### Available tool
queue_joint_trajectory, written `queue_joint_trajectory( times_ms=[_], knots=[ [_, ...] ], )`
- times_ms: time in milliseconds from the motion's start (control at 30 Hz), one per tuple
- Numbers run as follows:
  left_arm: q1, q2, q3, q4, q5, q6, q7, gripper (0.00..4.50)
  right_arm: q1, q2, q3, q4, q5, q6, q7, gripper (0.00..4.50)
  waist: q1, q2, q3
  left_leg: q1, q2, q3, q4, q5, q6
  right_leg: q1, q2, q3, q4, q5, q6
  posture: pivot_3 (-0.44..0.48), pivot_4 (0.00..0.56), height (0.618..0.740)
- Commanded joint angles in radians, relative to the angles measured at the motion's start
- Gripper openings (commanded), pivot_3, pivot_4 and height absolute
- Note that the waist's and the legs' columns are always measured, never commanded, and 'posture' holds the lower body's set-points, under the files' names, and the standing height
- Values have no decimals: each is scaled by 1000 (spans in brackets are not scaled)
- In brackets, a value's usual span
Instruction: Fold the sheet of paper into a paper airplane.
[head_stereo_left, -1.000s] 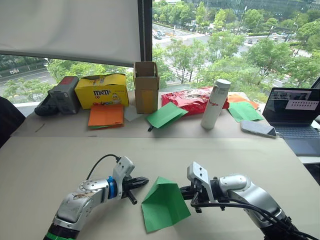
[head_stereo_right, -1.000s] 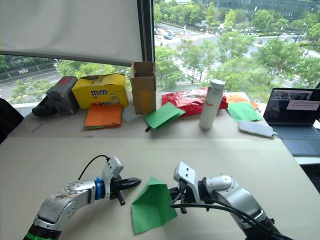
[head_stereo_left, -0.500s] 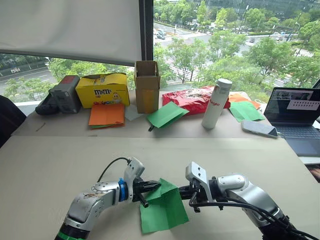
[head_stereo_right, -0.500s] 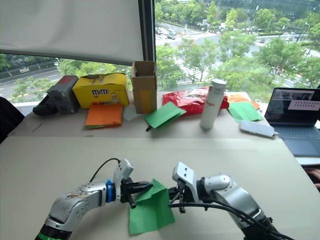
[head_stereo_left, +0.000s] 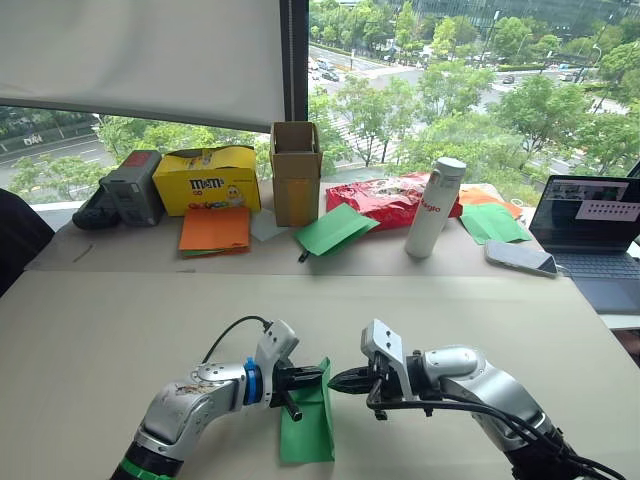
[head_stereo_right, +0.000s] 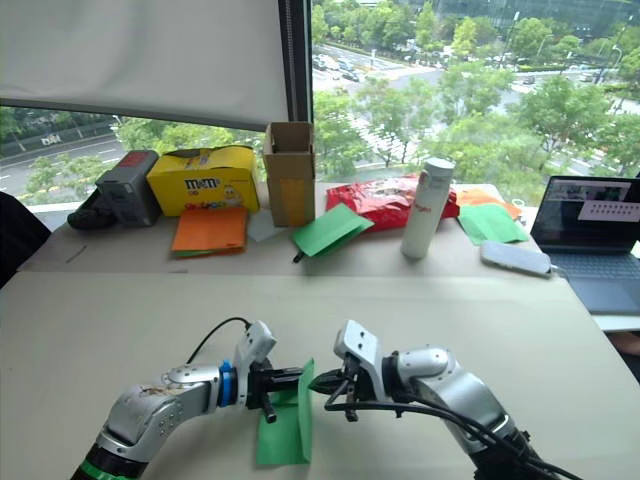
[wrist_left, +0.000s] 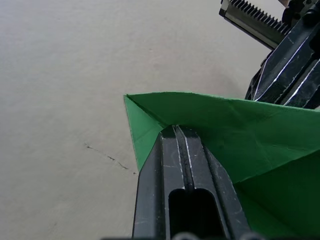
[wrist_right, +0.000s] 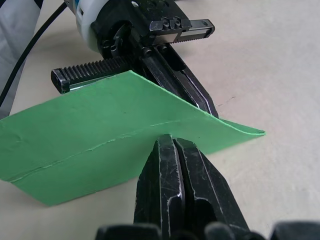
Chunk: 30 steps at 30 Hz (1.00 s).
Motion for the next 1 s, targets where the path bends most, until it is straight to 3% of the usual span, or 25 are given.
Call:
queue_joint_trajectory(
  times_ms=[33, 267, 667, 1000],
  knots=[
    [-1, 58, -3, -30, 3, 4, -43, 0, -22, 17, 15, 13, -7, -25, -2, 23, -2, 0, 0, 0, 0, 0, 0, 0, 0, 0, 0, 0, 0, 0, 0, 0, 150, 740],
    [-17, 174, 38, -13, -11, -1, -121, 0, -53, 54, 42, 71, -24, -47, 5, 23, -5, 1, 0, -1, 1, 1, 0, 0, -2, -4, 0, 1, 2, 0, 0, 0, 150, 740],
    [-28, 74, -45, -55, -11, 11, -93, 0, -79, 87, 53, 124, -54, -75, -2, 23, -3, 1, 0, -3, 0, 3, 0, 3, 1, -6, 1, 3, 3, 0, 0, 0, 150, 740],
    [-19, 197, 8, -21, 6, -9, -143, 0, -82, 111, 78, 164, -69, -80, 7, 23, -9, 1, 0, -3, 1, 2, 0, 4, 1, -7, 2, 2, 4, 0, 0, 0, 150, 740]
  ],
)
